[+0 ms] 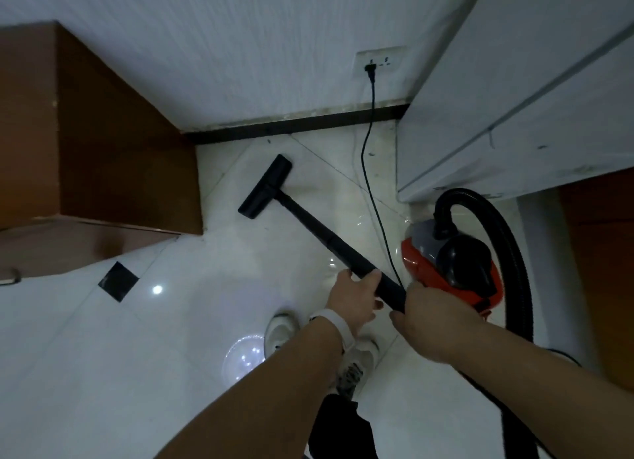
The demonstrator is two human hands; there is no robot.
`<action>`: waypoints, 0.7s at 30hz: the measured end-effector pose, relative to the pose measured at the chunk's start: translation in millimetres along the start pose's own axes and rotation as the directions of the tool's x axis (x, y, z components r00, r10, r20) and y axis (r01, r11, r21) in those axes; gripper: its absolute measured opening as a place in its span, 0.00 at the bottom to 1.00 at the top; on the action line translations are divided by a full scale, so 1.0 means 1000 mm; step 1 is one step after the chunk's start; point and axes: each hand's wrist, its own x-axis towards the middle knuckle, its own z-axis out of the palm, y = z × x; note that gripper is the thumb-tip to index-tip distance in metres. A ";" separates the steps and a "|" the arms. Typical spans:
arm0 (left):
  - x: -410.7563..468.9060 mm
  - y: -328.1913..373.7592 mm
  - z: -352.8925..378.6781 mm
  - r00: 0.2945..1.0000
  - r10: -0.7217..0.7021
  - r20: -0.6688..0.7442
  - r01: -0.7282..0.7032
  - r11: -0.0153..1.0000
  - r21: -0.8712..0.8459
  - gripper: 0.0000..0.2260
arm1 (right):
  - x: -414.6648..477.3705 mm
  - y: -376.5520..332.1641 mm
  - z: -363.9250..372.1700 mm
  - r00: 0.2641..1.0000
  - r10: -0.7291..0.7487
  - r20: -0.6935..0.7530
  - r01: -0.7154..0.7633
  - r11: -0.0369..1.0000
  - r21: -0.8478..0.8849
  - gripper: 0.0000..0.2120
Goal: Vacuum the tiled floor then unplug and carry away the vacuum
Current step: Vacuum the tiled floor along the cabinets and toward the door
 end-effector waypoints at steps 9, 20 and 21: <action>0.007 -0.007 -0.056 0.998 0.054 0.007 -0.052 0.983 -0.179 0.19 | 0.008 -0.052 0.007 0.984 -0.100 0.147 0.058 0.962 0.267 0.10; -0.007 -0.007 -0.085 0.984 0.125 -0.127 -0.144 0.977 -0.156 0.08 | -0.026 -0.092 0.006 0.959 -0.090 0.267 -0.080 0.822 0.564 0.08; -0.008 -0.009 -0.083 0.984 0.121 -0.128 -0.139 0.979 -0.148 0.09 | -0.028 -0.091 0.007 0.960 -0.079 0.267 -0.089 0.822 0.563 0.08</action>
